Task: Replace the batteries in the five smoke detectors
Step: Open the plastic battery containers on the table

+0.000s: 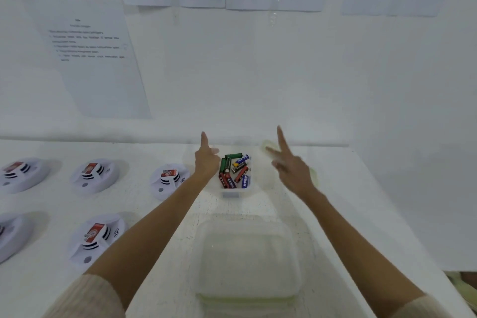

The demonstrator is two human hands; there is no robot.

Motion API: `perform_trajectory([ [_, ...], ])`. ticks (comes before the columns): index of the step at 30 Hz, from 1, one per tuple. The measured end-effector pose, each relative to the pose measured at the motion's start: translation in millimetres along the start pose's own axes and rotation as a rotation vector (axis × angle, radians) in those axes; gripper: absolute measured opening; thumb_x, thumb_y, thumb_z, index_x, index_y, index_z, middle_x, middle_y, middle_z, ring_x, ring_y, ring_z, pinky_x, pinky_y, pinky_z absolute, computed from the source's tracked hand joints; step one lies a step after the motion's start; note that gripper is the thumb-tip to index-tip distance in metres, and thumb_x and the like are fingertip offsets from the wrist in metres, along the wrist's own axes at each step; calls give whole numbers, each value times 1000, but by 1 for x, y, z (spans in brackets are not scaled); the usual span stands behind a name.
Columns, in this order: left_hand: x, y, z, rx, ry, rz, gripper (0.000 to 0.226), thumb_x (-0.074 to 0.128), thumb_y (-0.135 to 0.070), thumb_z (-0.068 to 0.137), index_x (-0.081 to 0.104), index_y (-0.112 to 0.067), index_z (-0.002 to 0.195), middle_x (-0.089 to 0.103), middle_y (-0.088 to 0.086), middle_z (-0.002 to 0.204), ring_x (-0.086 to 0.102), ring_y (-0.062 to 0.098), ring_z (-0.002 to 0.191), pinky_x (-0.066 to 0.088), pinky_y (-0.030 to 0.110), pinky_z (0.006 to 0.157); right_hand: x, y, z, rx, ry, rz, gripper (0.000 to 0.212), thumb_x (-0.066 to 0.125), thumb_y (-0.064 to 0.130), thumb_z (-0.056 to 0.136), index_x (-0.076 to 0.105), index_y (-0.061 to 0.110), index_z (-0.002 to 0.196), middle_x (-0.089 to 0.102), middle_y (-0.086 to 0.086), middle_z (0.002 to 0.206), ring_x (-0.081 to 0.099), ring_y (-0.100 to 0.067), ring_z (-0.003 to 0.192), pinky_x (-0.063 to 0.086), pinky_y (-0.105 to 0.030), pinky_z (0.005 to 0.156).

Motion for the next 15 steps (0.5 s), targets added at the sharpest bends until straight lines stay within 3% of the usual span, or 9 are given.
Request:
perform_trajectory([
  [3, -17, -17, 9, 108, -31, 107, 67, 40, 3, 93, 11, -19, 149, 51, 28, 127, 55, 44, 108, 46, 55, 92, 24, 2, -13, 70, 77, -15, 95, 55, 12, 91, -26, 38, 134, 55, 13, 130, 66, -14, 89, 47, -17, 58],
  [6, -36, -39, 18, 172, -35, 168, 77, 42, 10, 90, 4, -20, 150, 53, 24, 125, 57, 40, 105, 49, 53, 90, 45, 4, -25, 51, 190, 0, 112, 66, 11, 82, -32, 39, 130, 60, 11, 125, 62, -15, 106, 47, -19, 76],
  [9, -43, -58, 25, 185, 69, 189, 73, 44, 8, 92, 10, -21, 149, 54, 15, 116, 58, 23, 78, 55, 26, 63, 54, 10, -29, 59, 349, 209, 126, 79, 21, 71, -30, 41, 130, 58, 3, 128, 56, -14, 116, 46, -24, 91],
  [11, -38, -66, 23, 153, 143, 173, 54, 40, -6, 98, 22, -18, 147, 55, 16, 122, 57, 18, 73, 50, 18, 51, 49, 13, -24, 92, 359, 362, 130, 83, 23, 64, -24, 39, 137, 55, 1, 130, 53, -13, 116, 44, -25, 92],
  [13, -29, -68, 19, 154, 218, 215, 52, 35, -9, 99, 21, -21, 147, 55, 18, 126, 60, 24, 84, 51, 22, 59, 35, 13, -15, 116, 237, 434, 117, 79, 26, 68, -9, 32, 145, 55, 3, 126, 51, -11, 113, 42, -23, 90],
  [15, -15, -64, 15, 203, 331, 301, 64, 35, 0, 97, 10, -28, 149, 55, 17, 126, 60, 28, 96, 53, 28, 69, 13, 7, -6, 145, -22, 454, 80, 67, 30, 81, 20, 27, 145, 57, 3, 118, 51, -12, 109, 42, -24, 89],
])
Point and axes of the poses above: each hand's wrist, its own z-axis towards the middle knuckle, its own x-axis out of the palm, y = z × x, the point moved 4 cm from there along z, towards the middle knuckle
